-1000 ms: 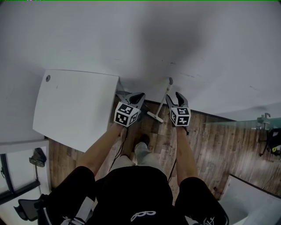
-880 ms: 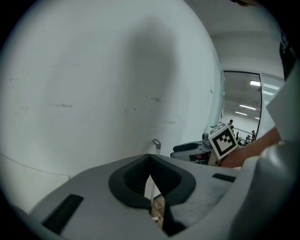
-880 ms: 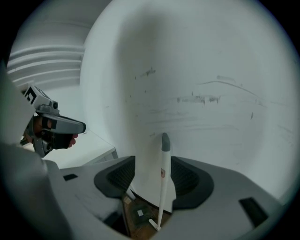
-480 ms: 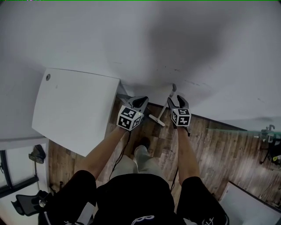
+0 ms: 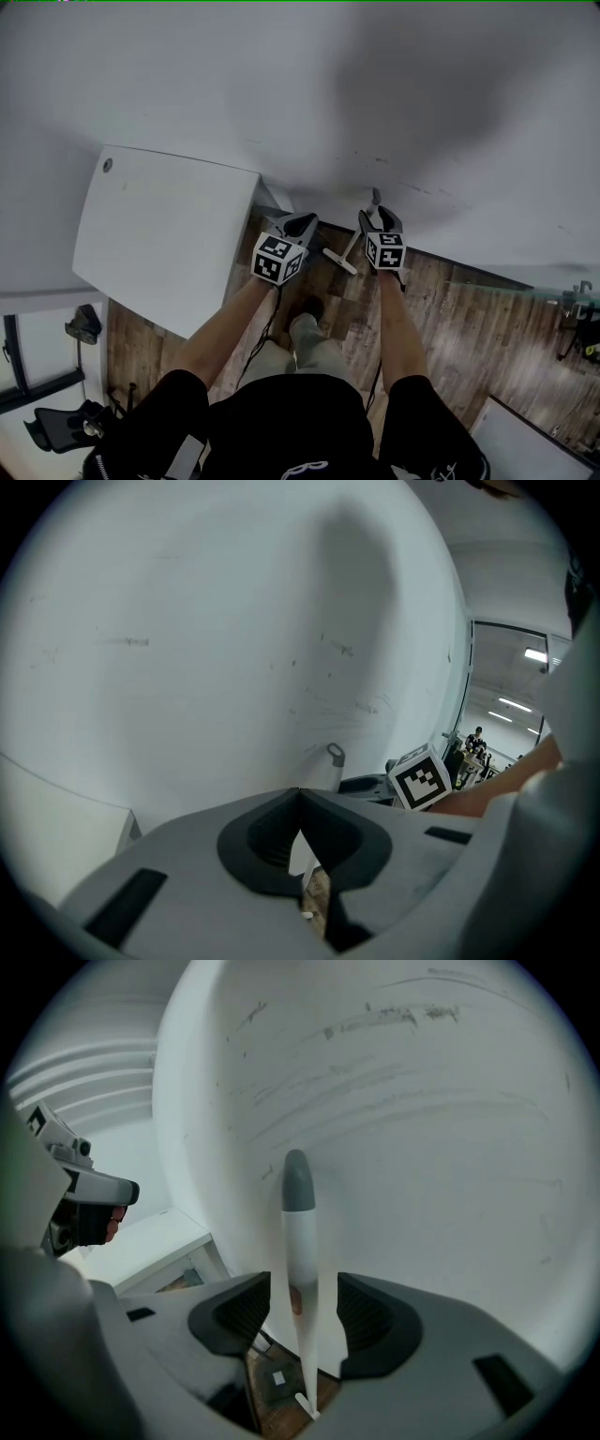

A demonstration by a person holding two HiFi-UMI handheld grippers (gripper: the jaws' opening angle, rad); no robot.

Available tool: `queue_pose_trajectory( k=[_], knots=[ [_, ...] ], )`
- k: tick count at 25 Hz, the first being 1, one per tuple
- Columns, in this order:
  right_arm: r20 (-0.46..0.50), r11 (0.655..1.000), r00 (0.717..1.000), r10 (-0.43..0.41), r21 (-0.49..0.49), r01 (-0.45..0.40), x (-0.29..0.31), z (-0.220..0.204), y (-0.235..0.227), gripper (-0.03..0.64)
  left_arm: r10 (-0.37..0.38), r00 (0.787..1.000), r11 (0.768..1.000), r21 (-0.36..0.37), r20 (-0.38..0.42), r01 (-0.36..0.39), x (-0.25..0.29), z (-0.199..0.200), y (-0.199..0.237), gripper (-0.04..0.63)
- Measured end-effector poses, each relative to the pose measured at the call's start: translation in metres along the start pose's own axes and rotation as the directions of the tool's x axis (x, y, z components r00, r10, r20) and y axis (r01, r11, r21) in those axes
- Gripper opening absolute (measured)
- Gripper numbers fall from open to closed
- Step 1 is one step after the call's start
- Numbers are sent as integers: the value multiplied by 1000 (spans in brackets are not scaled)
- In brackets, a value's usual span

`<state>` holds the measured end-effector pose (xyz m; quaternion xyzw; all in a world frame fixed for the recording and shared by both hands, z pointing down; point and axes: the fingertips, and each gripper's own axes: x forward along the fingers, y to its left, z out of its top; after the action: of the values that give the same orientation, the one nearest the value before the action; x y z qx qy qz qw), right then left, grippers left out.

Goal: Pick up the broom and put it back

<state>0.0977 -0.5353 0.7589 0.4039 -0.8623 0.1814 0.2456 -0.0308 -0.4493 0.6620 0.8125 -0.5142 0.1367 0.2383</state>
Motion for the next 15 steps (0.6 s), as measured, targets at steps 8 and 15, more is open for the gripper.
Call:
queue_pose_trajectory(
  k=[8,15],
  knots=[
    [-29,1000,999,-15,-23,14,14,-3,0,213,10,1000,1000,-9,-4,-10,2,1,8,17],
    [-23,999,999,-24,-33,23,15,-1,0,115,13,1000,1000,-15,-8,-14,0,2,12,17]
  ],
)
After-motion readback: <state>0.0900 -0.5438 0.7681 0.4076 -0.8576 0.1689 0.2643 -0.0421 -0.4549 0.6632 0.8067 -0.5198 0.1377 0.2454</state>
